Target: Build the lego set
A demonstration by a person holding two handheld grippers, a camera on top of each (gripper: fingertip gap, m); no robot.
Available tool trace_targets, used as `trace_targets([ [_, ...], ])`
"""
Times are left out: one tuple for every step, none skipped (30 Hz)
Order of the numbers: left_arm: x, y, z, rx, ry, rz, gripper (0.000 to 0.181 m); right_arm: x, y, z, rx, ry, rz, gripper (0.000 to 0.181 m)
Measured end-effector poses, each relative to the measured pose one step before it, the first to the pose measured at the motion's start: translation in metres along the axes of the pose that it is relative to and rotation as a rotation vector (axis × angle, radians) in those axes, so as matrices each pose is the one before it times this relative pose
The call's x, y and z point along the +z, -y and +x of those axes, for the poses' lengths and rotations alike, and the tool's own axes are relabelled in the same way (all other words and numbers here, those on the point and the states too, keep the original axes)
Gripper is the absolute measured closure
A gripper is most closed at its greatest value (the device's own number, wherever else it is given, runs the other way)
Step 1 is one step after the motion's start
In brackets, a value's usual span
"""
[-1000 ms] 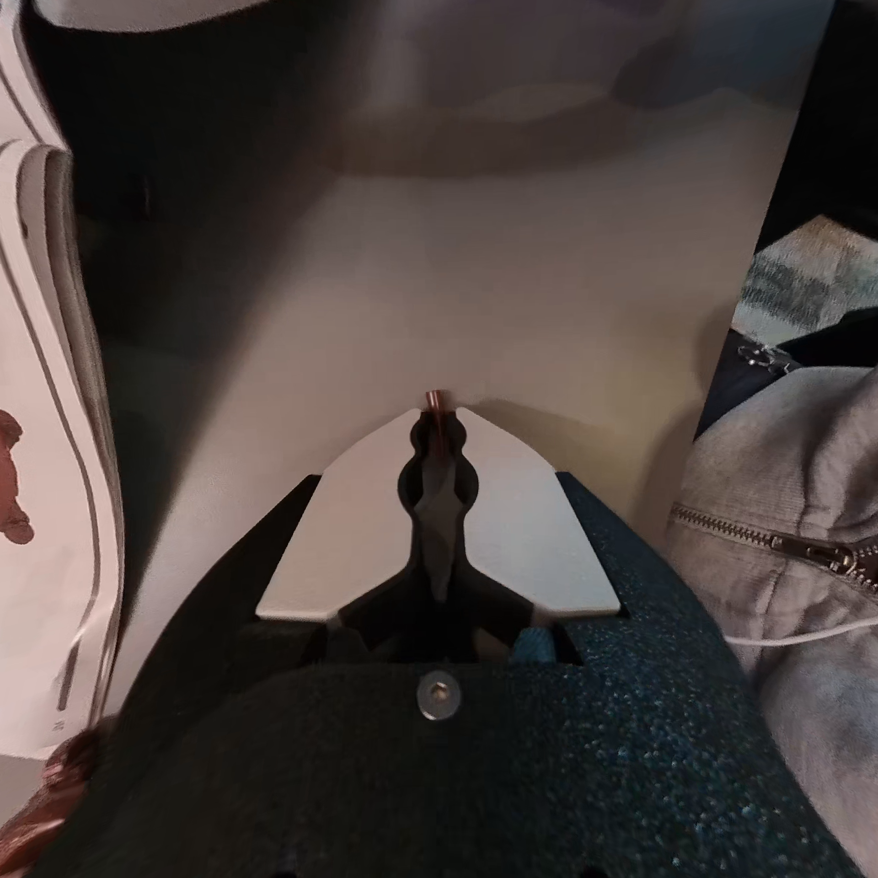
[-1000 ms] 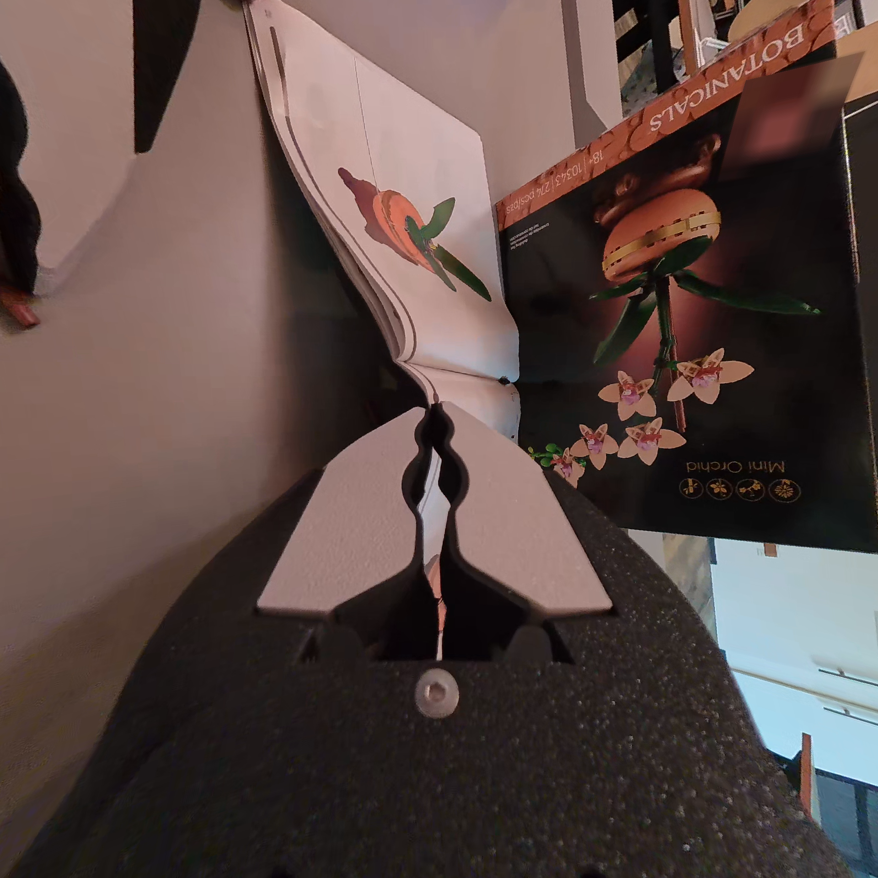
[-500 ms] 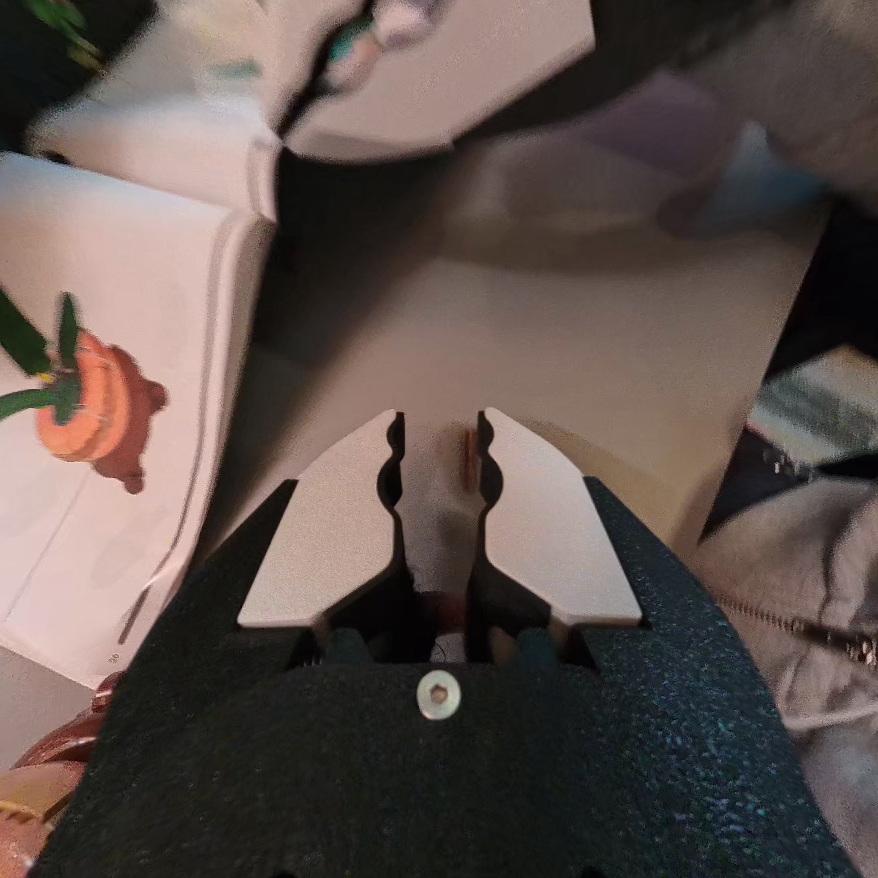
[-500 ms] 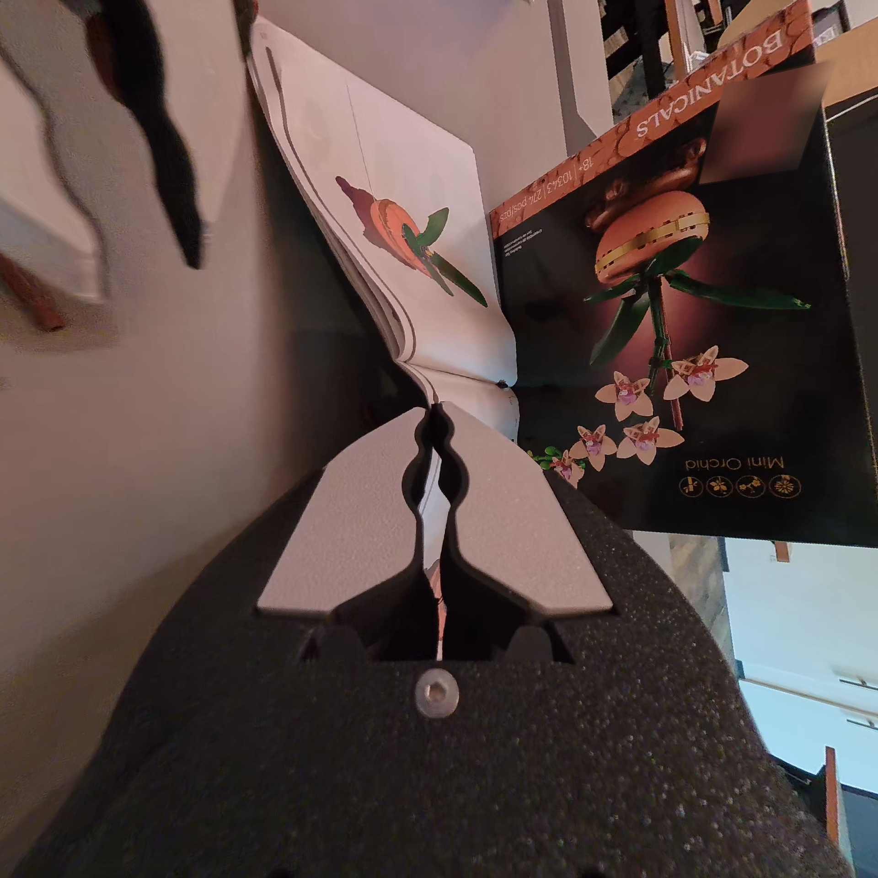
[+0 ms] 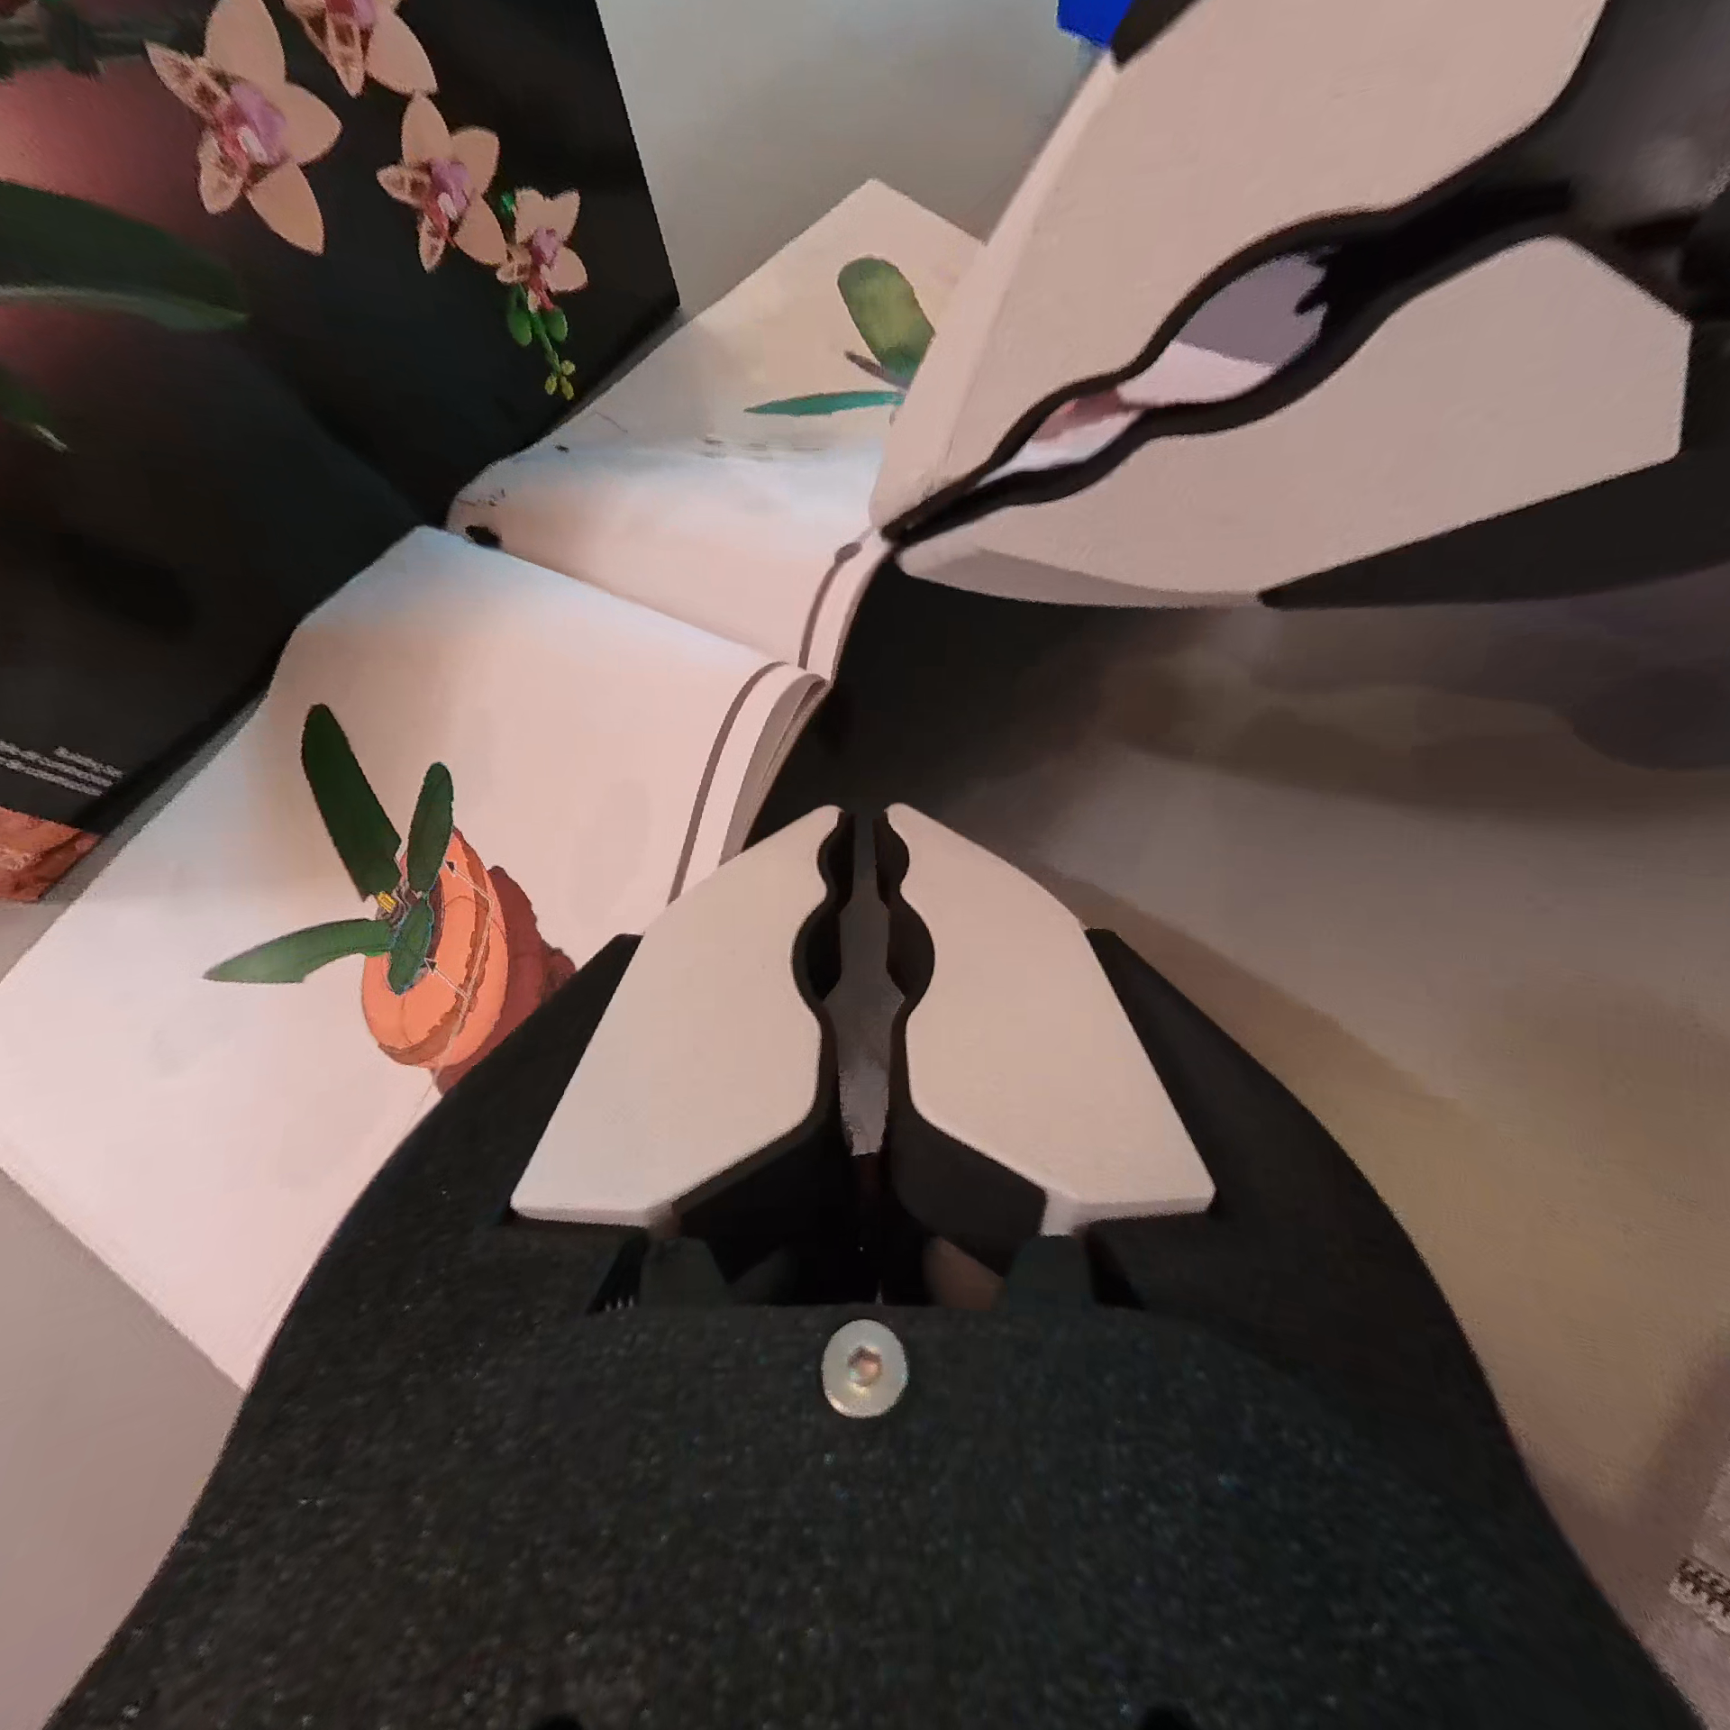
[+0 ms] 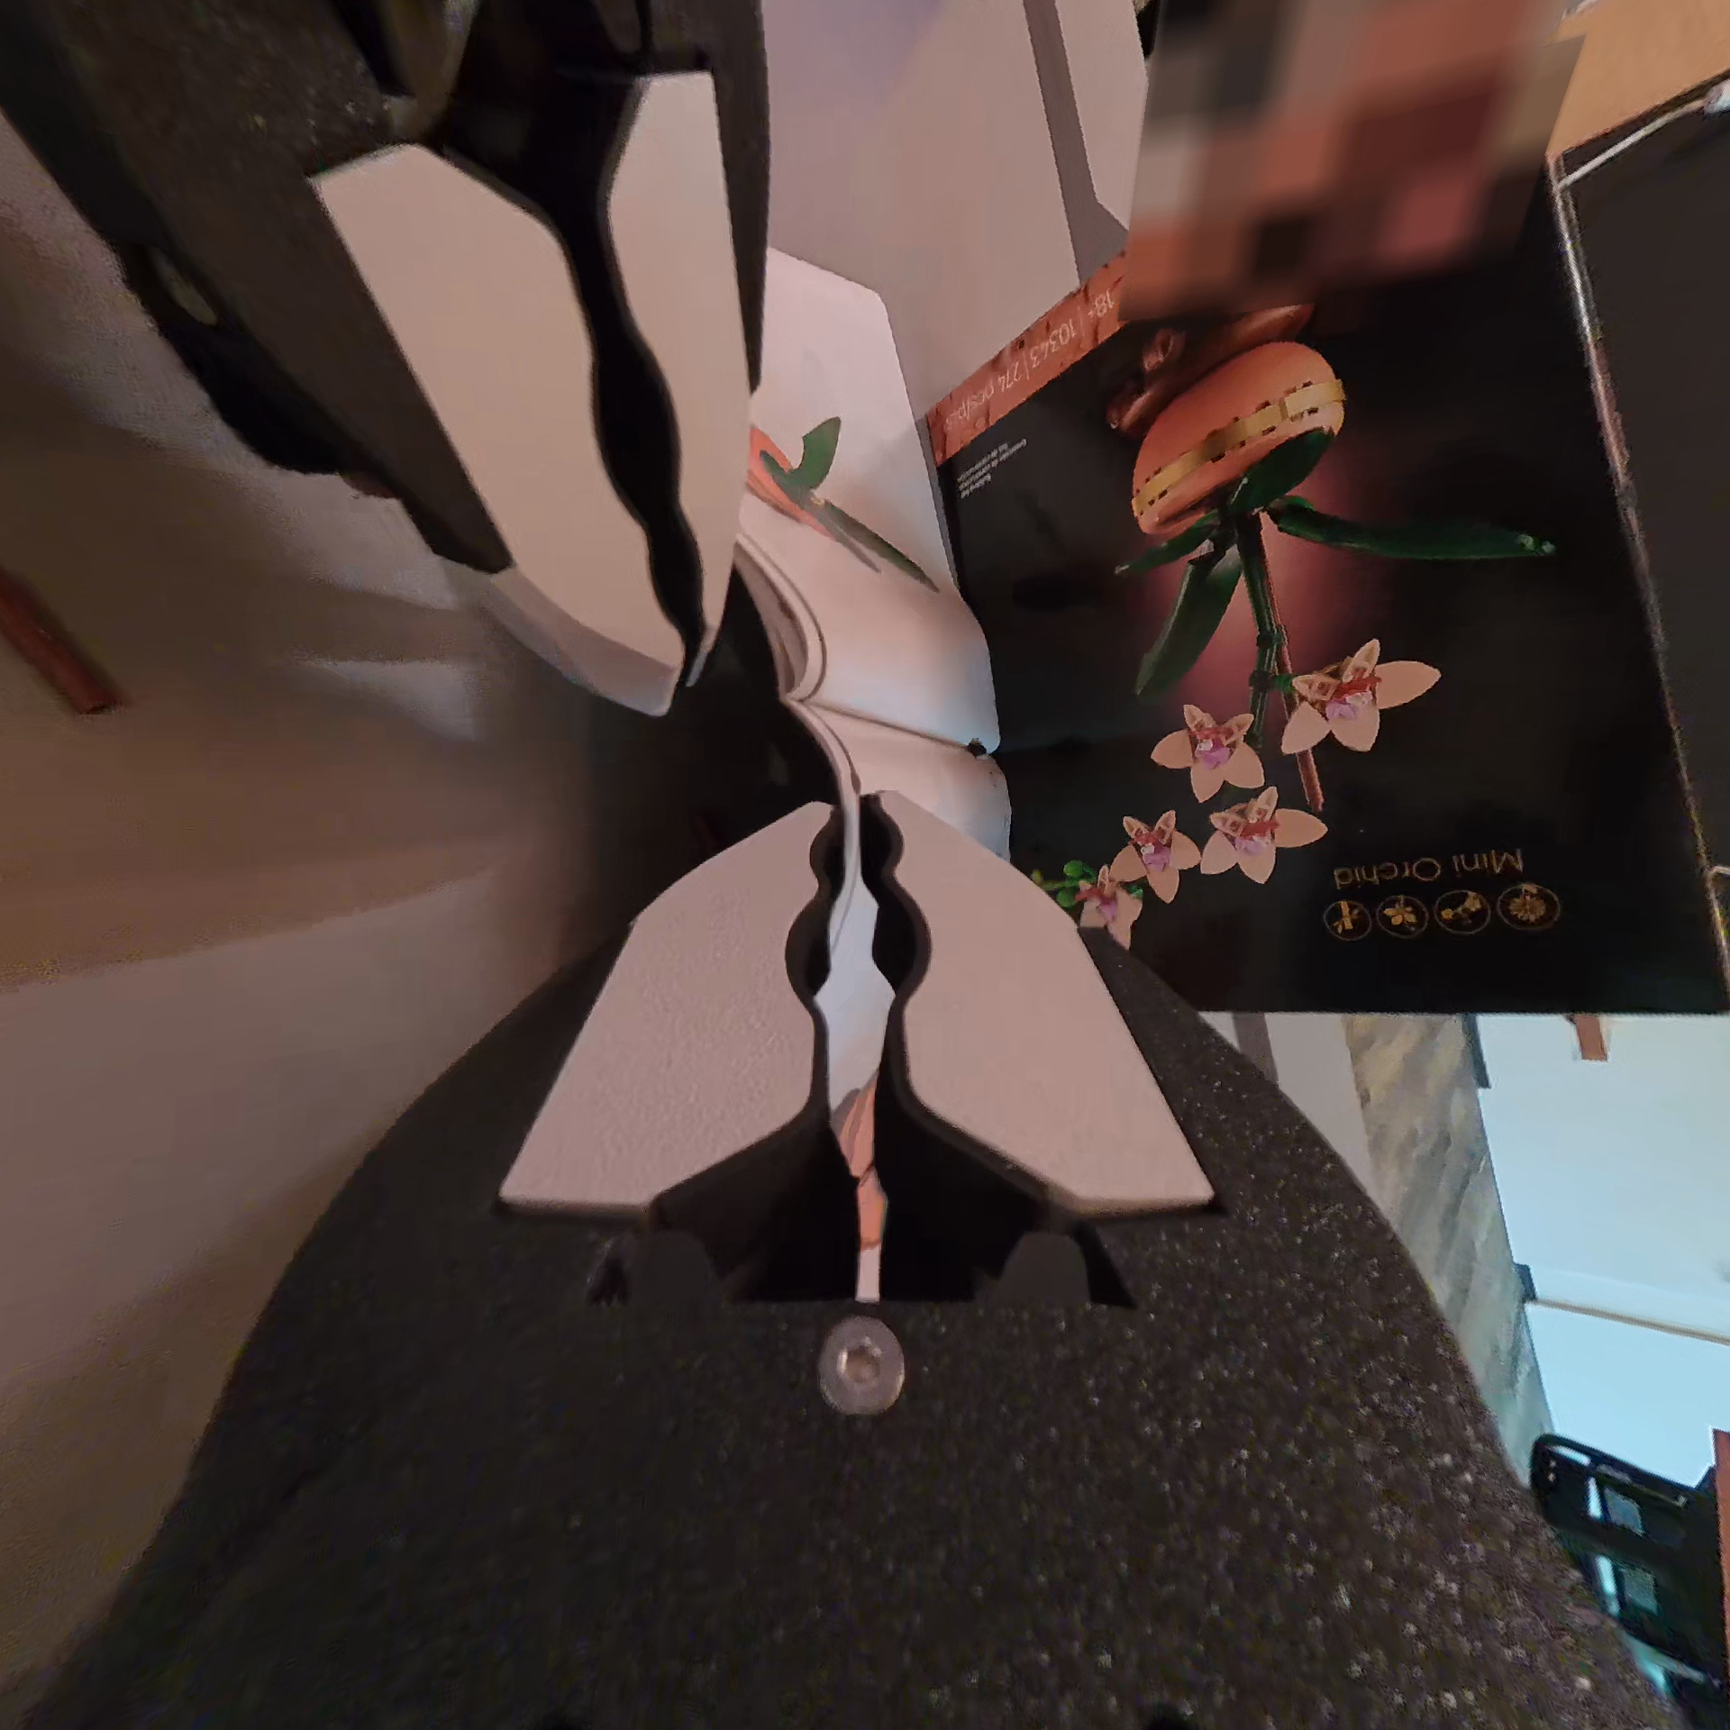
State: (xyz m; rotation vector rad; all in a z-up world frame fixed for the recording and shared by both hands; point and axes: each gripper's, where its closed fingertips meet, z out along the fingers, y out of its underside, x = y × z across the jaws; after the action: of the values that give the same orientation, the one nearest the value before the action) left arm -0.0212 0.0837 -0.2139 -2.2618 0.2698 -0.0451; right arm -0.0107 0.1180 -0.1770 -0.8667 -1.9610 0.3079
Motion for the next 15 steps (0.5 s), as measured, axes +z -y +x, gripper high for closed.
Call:
trace_targets([
  [-0.00082, 0.00297, -0.00086, -0.0006, -0.0026, 0.0067, 0.178, -0.00437, -0.00017, -0.00144, 0.0181, 0.0051, -0.0049, 0.176],
  [-0.00081, 0.00228, -0.00126, 0.0009, 0.0000, 0.0042, 0.178, -0.00643, 0.00206, -0.00236, 0.0248, 0.0041, 0.0088, 0.175],
  [-0.00060, 0.00199, -0.00102, 0.0003, -0.0023, 0.0034, 0.179, -0.00720, 0.00395, -0.00697, 0.0258, 0.0280, 0.0199, 0.171],
  [-0.00063, 0.00190, -0.00072, -0.0019, -0.0038, 0.0043, 0.179, -0.00619, 0.00481, -0.00898, 0.0373, 0.0333, 0.0229, 0.170],
  [-0.00076, 0.00199, -0.00096, 0.0004, -0.0006, 0.0049, 0.179, -0.00307, 0.00328, -0.00932, 0.0598, 0.0291, 0.0175, 0.170],
  [-0.00081, 0.00190, -0.00121, 0.0027, 0.0000, 0.0042, 0.179, 0.00121, 0.00017, -0.00904, 0.1035, 0.0220, 0.0086, 0.172],
  [-0.00076, 0.00212, -0.00115, 0.0008, -0.0011, 0.0051, 0.179, 0.00539, -0.00333, -0.01001, 0.1405, 0.0274, -0.0012, 0.174],
  [-0.00059, 0.00242, -0.00102, 0.0010, -0.0004, 0.0054, 0.180, 0.00793, -0.00576, -0.00946, 0.1369, 0.0275, 0.0011, 0.173],
  [-0.00052, 0.00237, -0.00090, 0.0042, 0.0007, 0.0017, 0.180, 0.00861, -0.00733, -0.00048, 0.1196, -0.0258, 0.0070, 0.173],
  [-0.00049, 0.00230, -0.00062, 0.0060, 0.0003, 0.0001, 0.180, 0.00784, -0.00820, 0.00641, 0.0781, -0.0600, -0.0013, 0.172],
  [-0.00026, 0.00252, -0.00049, 0.0044, 0.0002, 0.0025, 0.180, 0.00658, -0.00553, 0.00775, 0.0397, -0.0638, -0.0028, 0.169],
  [-0.00014, 0.00254, -0.00043, 0.0033, 0.0003, 0.0032, 0.180, 0.00541, -0.00227, 0.00879, 0.0208, -0.0736, -0.0033, 0.168],
  [-0.00008, 0.00223, -0.00029, 0.0032, 0.0004, 0.0034, 0.180, 0.00508, -0.00113, 0.00716, 0.0047, -0.0678, -0.0088, 0.167],
  [-0.00005, 0.00219, -0.00039, 0.0000, 0.0001, 0.0048, 0.180, 0.00475, -0.00187, 0.00598, -0.0025, -0.0602, -0.0280, 0.163],
  [-0.00011, 0.00225, -0.00044, -0.0023, -0.0001, 0.0065, 0.179, 0.00431, -0.00150, 0.00319, -0.0021, -0.0413, -0.0334, 0.159],
])
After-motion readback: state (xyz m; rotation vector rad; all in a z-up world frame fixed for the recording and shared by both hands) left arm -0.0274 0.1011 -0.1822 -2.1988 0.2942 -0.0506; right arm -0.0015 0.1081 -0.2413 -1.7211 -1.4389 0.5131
